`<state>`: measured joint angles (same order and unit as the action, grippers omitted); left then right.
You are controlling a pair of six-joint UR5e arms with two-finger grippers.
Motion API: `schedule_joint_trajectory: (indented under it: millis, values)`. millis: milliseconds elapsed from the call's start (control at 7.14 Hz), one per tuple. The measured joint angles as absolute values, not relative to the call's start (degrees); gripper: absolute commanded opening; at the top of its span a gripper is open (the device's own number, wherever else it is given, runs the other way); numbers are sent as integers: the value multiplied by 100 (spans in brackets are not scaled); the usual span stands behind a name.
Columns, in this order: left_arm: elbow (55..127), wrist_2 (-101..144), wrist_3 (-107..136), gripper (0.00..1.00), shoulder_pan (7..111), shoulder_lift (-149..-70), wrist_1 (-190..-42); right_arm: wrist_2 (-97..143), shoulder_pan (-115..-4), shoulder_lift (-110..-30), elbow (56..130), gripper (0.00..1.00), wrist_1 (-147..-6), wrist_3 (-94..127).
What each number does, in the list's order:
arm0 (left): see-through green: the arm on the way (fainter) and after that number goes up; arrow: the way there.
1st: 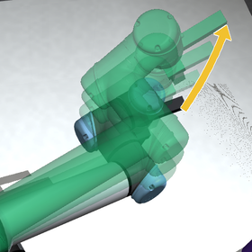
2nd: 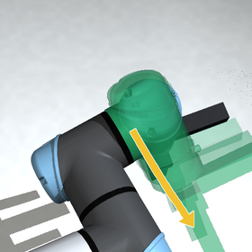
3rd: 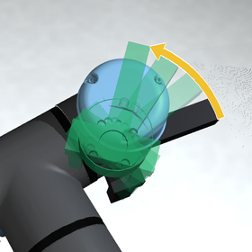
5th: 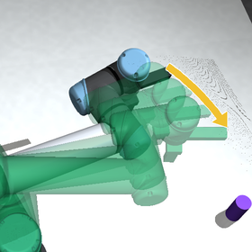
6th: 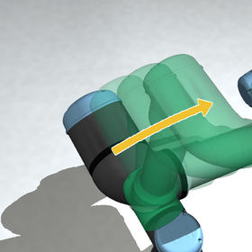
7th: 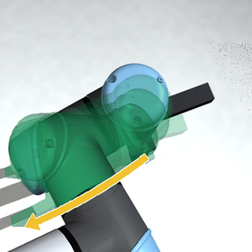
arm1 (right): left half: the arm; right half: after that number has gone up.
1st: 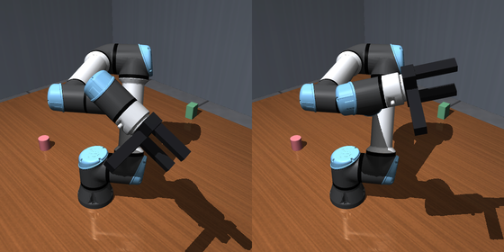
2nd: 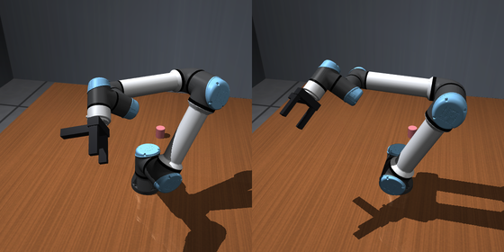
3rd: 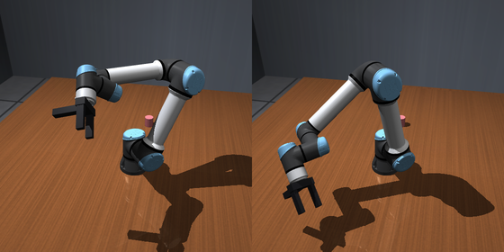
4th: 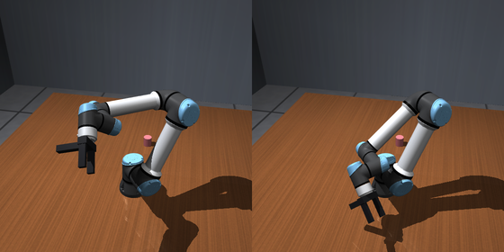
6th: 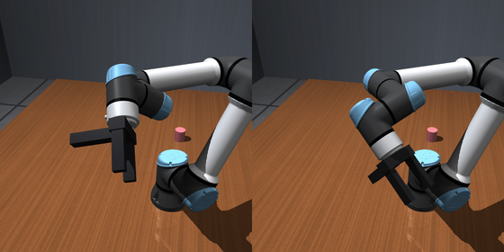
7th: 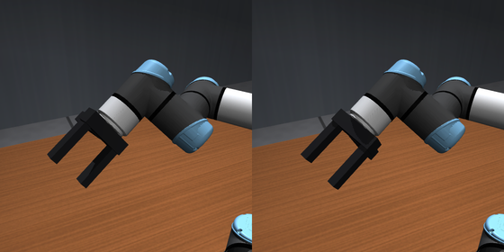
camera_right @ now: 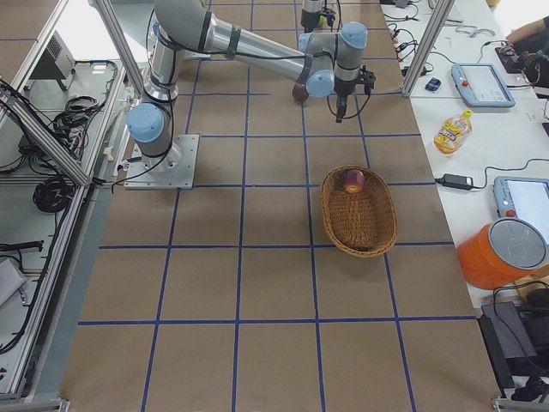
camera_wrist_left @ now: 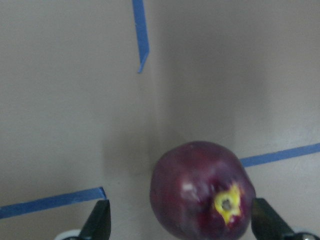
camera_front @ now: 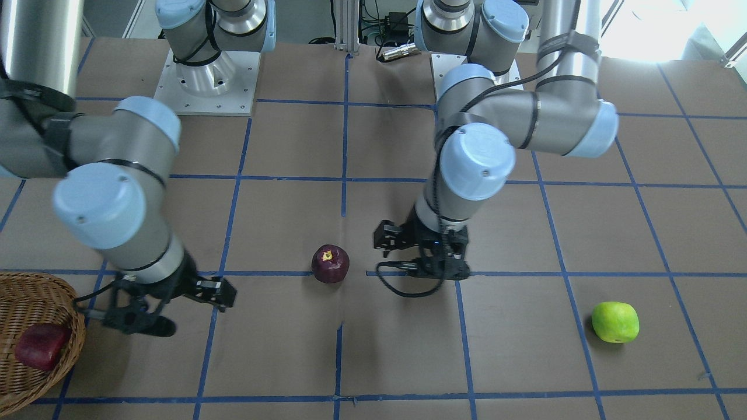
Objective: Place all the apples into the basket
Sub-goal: 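Grasp the purple apple with the right gripper while the left grasps the green apple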
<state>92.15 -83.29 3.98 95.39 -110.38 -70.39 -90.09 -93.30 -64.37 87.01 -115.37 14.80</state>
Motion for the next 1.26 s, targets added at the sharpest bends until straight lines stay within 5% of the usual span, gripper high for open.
schedule_joint_trajectory:
  millis: [561, 1261]
  values:
    - [8983, -9106, -1957, 100, 7447, -11031, -7436, -9039, -10821, -6468, 9066, 100, -11964, 3568]
    - [8426, -9356, -3247, 100, 6733, -12338, -6218, -8967, -10993, -6229, 9864, 100, -13047, 3306]
